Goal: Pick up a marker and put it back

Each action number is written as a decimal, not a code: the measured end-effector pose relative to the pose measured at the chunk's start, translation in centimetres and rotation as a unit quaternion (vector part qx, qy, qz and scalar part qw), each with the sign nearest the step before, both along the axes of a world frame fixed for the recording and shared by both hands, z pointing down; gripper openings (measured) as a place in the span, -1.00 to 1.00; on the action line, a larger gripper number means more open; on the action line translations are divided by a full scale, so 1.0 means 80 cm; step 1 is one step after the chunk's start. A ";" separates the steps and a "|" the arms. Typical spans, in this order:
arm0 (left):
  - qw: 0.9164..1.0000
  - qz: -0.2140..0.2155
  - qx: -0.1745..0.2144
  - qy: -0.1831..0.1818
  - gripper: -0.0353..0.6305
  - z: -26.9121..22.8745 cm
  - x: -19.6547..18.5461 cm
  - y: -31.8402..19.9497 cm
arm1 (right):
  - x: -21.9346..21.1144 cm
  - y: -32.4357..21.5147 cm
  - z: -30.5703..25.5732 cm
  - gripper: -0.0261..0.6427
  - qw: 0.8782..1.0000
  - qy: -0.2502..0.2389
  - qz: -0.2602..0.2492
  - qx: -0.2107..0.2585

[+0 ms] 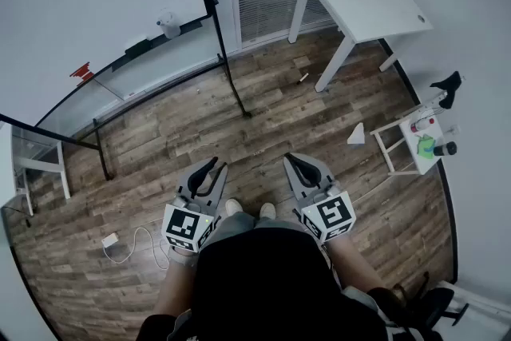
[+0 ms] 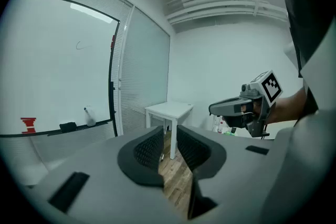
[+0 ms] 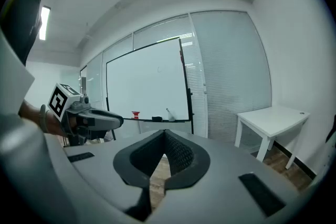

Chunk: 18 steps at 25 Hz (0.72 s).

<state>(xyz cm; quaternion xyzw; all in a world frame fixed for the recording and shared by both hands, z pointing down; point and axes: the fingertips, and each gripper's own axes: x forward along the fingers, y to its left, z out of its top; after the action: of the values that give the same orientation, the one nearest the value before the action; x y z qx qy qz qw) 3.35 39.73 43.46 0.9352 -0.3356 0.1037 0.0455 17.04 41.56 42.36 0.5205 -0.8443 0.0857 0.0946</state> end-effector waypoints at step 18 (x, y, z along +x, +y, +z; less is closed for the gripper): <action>0.999 -0.012 -0.022 0.021 -0.66 0.024 -0.117 -0.071 | -0.090 -0.070 0.004 -0.83 0.999 0.025 0.023 -0.011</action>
<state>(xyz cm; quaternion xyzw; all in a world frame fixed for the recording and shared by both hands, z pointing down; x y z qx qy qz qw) -6.02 34.06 45.37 0.9319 -0.3431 0.0908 0.0748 9.84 35.93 42.68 0.5408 -0.8284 0.0837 0.1197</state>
